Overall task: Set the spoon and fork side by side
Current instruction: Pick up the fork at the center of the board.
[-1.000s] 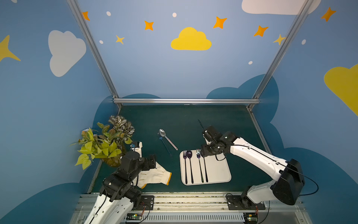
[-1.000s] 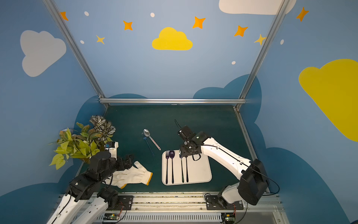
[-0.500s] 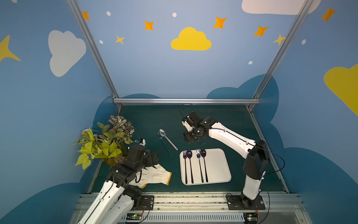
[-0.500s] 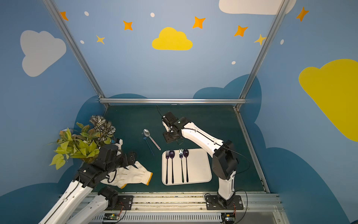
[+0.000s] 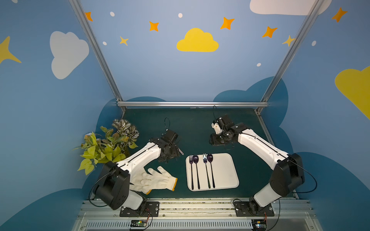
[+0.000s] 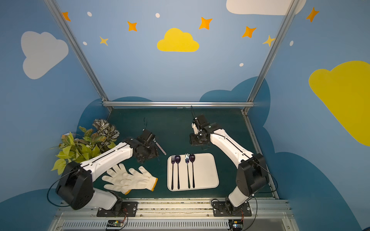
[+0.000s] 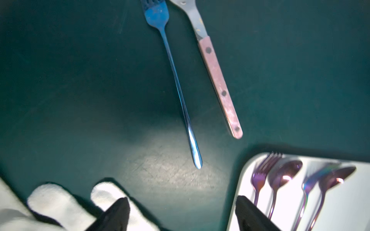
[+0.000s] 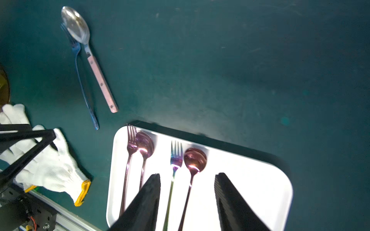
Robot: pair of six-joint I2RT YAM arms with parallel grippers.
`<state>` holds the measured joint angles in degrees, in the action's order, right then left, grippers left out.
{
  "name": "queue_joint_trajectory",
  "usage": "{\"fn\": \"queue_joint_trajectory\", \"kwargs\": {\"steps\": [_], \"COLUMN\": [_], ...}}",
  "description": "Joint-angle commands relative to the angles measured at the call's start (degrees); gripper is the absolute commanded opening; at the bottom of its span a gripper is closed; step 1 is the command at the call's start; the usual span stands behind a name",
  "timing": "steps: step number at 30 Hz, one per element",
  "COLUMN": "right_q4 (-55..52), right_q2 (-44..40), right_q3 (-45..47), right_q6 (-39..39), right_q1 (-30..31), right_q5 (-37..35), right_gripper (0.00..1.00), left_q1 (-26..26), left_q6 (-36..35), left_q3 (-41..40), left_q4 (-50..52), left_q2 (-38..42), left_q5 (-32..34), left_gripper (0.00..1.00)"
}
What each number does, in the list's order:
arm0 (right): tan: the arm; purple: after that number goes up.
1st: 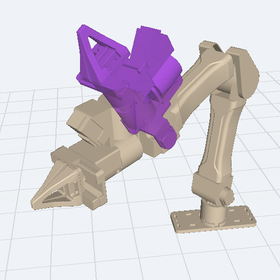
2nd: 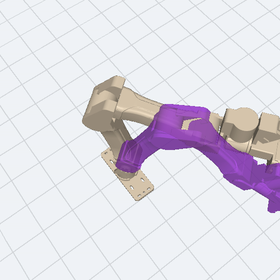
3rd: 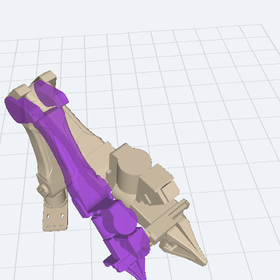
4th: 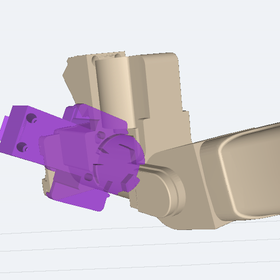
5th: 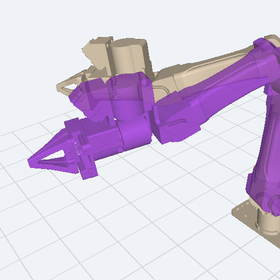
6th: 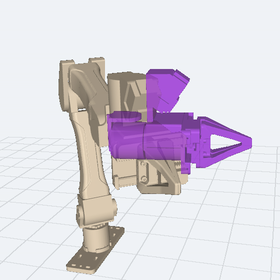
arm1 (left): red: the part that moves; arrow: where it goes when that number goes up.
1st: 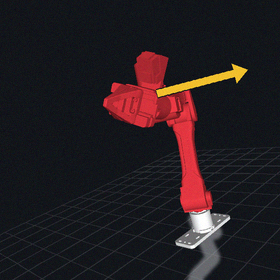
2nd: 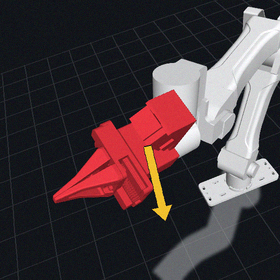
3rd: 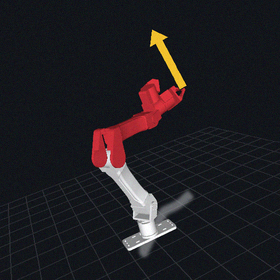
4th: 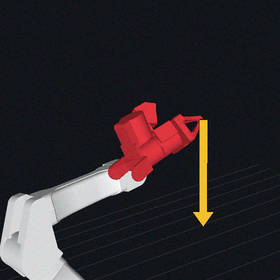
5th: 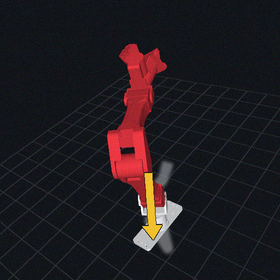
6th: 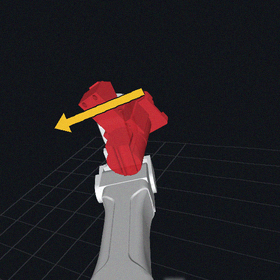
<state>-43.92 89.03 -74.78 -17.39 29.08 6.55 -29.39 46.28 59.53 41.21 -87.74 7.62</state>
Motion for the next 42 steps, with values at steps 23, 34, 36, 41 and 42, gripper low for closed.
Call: {"fn": "queue_joint_trajectory", "kwargs": {"steps": [23,34,36,41,42], "right_q4": [0.1,-0.1,-0.2,-0.6,-0.7], "right_q2": [-10.6,-9.4,-9.3,-9.6,-9.7], "right_q3": [11.5,11.3,11.1,11.1,11.1], "right_q6": [5.9,6.3,6.3,6.2,6.3], "right_q1": [-20.4,-20.5,-20.6,-20.5,-20.6], "right_q5": [15.7,16.0,16.0,15.8,15.8], "right_gripper": [0.45,0.43,0.42,0.42,0.42], "left_q1": [6.3,6.7,6.7,6.8,6.8], "left_q6": [7.1,7.5,7.3,6.2,6.0], "left_q3": [17.0,16.2,16.0,14.9,14.6], "left_q4": [-1.4,-1.0,-1.0,-1.1,-1.1], "left_q2": [-24.3,-26.0,-26.0,-24.9,-24.4], "left_q5": [3.2,3.8,3.8,4.5,4.5], "left_gripper": [0.58,0.30,0.29,0.10,0.05]}}
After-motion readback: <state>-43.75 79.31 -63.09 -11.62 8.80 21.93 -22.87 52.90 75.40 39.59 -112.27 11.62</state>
